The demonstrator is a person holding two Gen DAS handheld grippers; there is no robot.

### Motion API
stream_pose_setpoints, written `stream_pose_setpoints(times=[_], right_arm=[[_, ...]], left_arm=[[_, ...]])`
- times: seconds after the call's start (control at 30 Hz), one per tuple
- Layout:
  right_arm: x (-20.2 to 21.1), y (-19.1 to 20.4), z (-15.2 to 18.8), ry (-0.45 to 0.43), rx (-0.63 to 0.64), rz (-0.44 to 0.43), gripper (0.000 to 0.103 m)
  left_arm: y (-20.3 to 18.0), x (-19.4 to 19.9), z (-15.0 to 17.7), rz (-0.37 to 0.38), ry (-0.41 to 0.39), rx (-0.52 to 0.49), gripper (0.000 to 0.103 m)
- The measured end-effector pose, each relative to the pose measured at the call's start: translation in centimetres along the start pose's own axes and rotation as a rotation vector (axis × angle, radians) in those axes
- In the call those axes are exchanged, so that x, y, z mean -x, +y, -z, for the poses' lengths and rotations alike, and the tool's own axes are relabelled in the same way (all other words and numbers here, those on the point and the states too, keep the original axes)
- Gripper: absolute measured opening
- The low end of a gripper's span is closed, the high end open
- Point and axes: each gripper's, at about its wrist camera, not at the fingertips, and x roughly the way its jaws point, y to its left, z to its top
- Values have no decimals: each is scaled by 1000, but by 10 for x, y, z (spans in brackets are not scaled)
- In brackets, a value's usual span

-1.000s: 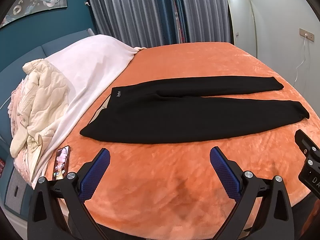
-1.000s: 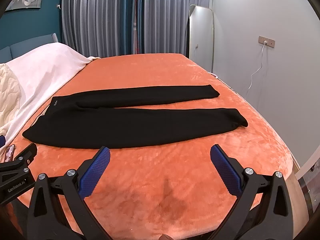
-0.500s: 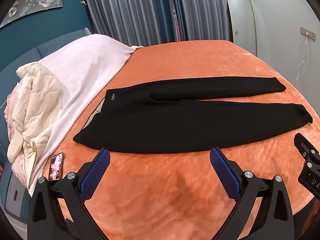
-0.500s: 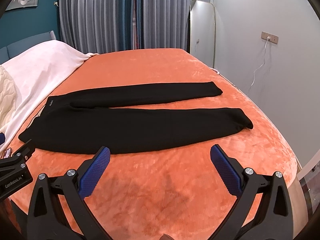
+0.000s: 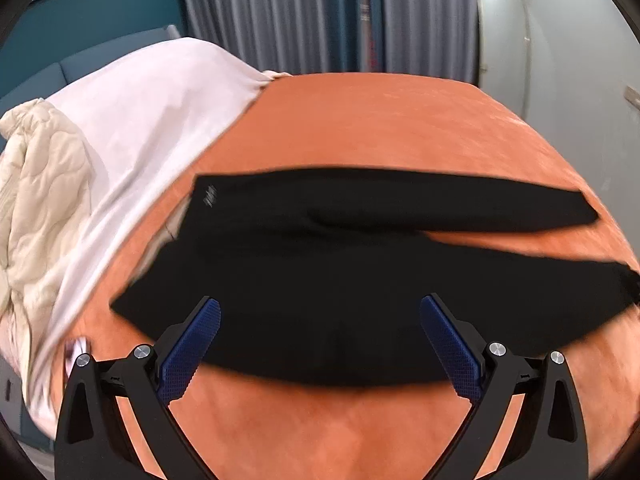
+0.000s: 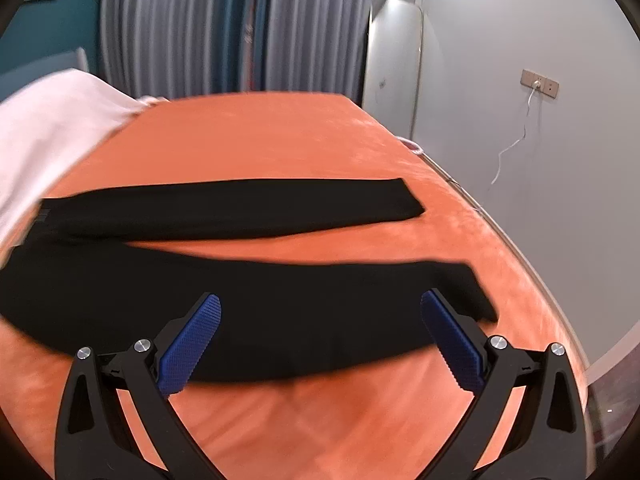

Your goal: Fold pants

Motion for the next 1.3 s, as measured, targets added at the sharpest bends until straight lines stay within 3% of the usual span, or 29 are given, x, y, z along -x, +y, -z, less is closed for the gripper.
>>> stream_pose_setpoints(times=[0.13,0.27,0.4,0.53,0.63,0.7,0.8,0.97,1.03,1.13,1.17,1.2,1.3], right_arm=[[-91,-54,-54,75,9,29,98],[-189,-96,-101,183,-19,45,98],[-263,-126,-129,236,-96,43,98],[-307,-139,-141,253,-166,-1,98],[-331,-137,-146,286,-153,-14,98],[-346,-137,-151,308,-145,-9,98],[-363,-138,-151,340,-151,4,98],[-378,-137,-145,356,-171,-41,98],[-379,-135,-142,347,-171,-70,85],[-377,-129,-144,334,-153,-87,49],[-377,-129,-146,335,-157,-109,24],[-376,-129,-147,338,-167,-146,16],[-360,-121,-153,310,-128,-154,14]], left_arm=[[36,-83,-54,-133,28,-24,98],[84,-161,-100,-165,114,28,98],[129,-229,-131,-152,209,103,98],[162,-290,-147,-138,305,120,98],[185,-313,-150,-162,335,161,98],[198,-329,-150,-128,373,202,98],[201,-346,-147,-113,422,206,98],[193,-359,-144,-107,425,185,97],[193,-359,-144,-92,423,210,82],[194,-355,-145,-6,428,272,28],[193,-351,-145,10,426,276,23],[190,-345,-146,7,415,257,19],[185,-322,-152,0,357,218,15]])
